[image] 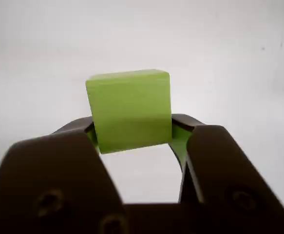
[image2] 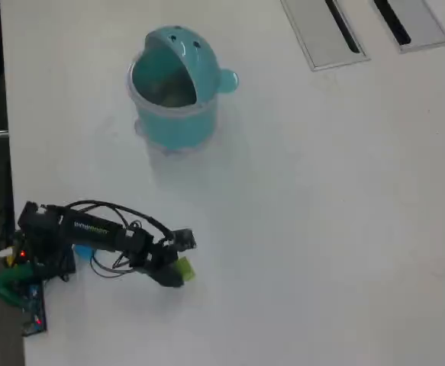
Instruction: Grasp RGB lego blocks and put them in the bin one by one.
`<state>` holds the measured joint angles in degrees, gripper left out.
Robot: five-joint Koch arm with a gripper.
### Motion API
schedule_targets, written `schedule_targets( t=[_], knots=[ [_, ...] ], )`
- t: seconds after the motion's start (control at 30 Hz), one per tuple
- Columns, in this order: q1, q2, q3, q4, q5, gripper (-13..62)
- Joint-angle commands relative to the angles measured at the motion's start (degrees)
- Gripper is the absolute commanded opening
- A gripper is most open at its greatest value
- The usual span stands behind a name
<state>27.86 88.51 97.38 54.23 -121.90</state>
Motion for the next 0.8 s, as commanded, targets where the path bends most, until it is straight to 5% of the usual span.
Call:
schedule_targets(
  t=[0.0,0.77],
  knots=[
    [-2.2,4.5,-6.0,0.4,3.1,15.1],
    [-34.5,18.1,-8.3,-6.1,25.7,14.9]
  ],
)
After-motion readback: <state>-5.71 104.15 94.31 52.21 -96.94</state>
